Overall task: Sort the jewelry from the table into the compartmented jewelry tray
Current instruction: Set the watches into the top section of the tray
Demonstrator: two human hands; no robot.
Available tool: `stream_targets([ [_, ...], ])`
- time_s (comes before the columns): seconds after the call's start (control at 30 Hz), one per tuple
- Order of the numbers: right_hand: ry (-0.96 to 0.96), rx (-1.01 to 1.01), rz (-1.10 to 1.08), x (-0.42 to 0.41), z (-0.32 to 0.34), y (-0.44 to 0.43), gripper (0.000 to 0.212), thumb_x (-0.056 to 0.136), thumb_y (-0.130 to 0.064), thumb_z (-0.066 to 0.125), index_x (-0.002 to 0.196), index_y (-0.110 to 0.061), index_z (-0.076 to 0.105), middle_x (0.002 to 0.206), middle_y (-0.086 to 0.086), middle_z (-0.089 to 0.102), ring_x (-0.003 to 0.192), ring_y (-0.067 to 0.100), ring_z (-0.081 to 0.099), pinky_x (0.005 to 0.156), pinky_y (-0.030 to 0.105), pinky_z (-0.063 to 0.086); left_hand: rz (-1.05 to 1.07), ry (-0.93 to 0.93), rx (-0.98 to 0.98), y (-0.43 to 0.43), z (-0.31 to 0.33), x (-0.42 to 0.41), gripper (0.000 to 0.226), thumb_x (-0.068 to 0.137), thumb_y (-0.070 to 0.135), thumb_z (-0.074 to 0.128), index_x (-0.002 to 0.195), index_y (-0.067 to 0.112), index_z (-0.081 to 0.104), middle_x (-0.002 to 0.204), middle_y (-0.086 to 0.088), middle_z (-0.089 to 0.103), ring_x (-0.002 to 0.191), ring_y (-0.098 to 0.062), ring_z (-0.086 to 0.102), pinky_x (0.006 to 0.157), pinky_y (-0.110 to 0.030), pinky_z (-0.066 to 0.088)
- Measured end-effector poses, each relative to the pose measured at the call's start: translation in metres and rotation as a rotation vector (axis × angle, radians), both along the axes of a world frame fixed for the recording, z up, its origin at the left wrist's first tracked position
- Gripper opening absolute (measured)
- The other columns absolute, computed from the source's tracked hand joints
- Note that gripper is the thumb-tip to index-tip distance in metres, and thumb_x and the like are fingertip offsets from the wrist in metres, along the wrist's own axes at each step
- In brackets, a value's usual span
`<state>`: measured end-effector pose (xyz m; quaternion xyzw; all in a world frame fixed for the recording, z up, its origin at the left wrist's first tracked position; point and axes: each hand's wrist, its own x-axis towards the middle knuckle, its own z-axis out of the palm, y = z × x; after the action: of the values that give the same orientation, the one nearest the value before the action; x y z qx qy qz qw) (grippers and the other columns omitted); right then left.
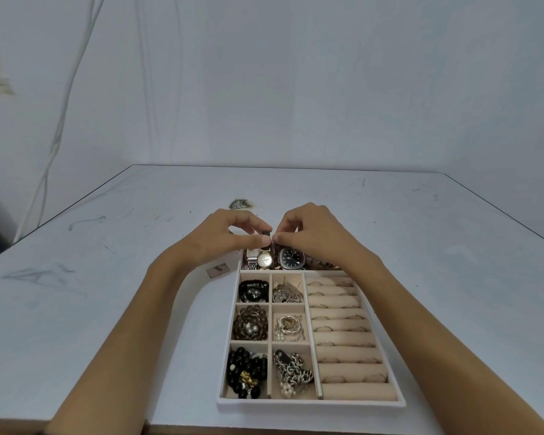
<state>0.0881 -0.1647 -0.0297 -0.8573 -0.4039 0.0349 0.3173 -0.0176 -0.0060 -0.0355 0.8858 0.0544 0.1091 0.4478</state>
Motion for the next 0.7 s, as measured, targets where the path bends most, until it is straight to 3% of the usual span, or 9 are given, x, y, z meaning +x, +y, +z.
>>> stream_targets([
  [0.17,0.002,-0.009,-0.003,-0.0009,0.0006,0.0004,0.011,0.082,-0.034,0.07,0.081,-0.023,0.068,0.081,-0.007,0.066,0.071,0.011,0.062,0.064,0.031,0.054,0.019,-0.028,0.048,0.0032,-0.0003,0.0016,0.018,0.077,0.031,0.076,0.095,0.026,0.075,0.094,0.007,0.071,0.075,0.009,0.06,0.076,-0.021,0.038],
  [0.27,-0.003,-0.007,-0.004,-0.0001,-0.0006,0.0012,0.009,0.081,-0.032,0.07,0.08,-0.024,0.068,0.084,-0.006,0.067,0.072,0.011,0.061,0.061,0.029,0.05,0.028,-0.035,0.066,0.0082,-0.0013,0.0026,0.017,0.073,0.037,0.078,0.09,0.032,0.076,0.093,0.006,0.072,0.087,0.001,0.063,0.083,-0.024,0.039],
  [0.43,0.001,-0.007,-0.003,0.0,-0.0016,0.0014,0.008,0.082,-0.03,0.069,0.082,-0.022,0.069,0.085,-0.005,0.067,0.067,0.008,0.058,0.057,0.028,0.048,0.012,-0.054,0.091,0.0084,-0.0018,0.0024,0.033,0.063,0.052,0.073,0.089,0.032,0.076,0.086,0.012,0.073,0.086,0.003,0.062,0.086,-0.024,0.039],
  [0.57,-0.012,-0.018,-0.008,0.0004,-0.0019,0.0024,0.009,0.081,-0.032,0.069,0.079,-0.024,0.069,0.085,-0.006,0.068,0.074,0.01,0.061,0.065,0.03,0.051,0.023,-0.081,0.102,0.0074,-0.0016,0.0027,0.029,0.066,0.044,0.076,0.091,0.029,0.076,0.081,0.015,0.073,0.085,0.001,0.063,0.08,-0.017,0.037],
  [0.7,0.0,-0.011,-0.003,-0.0002,-0.0015,0.0017,0.009,0.082,-0.031,0.069,0.08,-0.022,0.069,0.083,-0.007,0.066,0.07,0.009,0.058,0.057,0.027,0.046,0.028,-0.093,0.127,0.0082,-0.0023,0.0039,0.019,0.07,0.03,0.082,0.088,0.029,0.076,0.075,0.021,0.071,0.082,0.001,0.06,0.077,-0.01,0.037],
])
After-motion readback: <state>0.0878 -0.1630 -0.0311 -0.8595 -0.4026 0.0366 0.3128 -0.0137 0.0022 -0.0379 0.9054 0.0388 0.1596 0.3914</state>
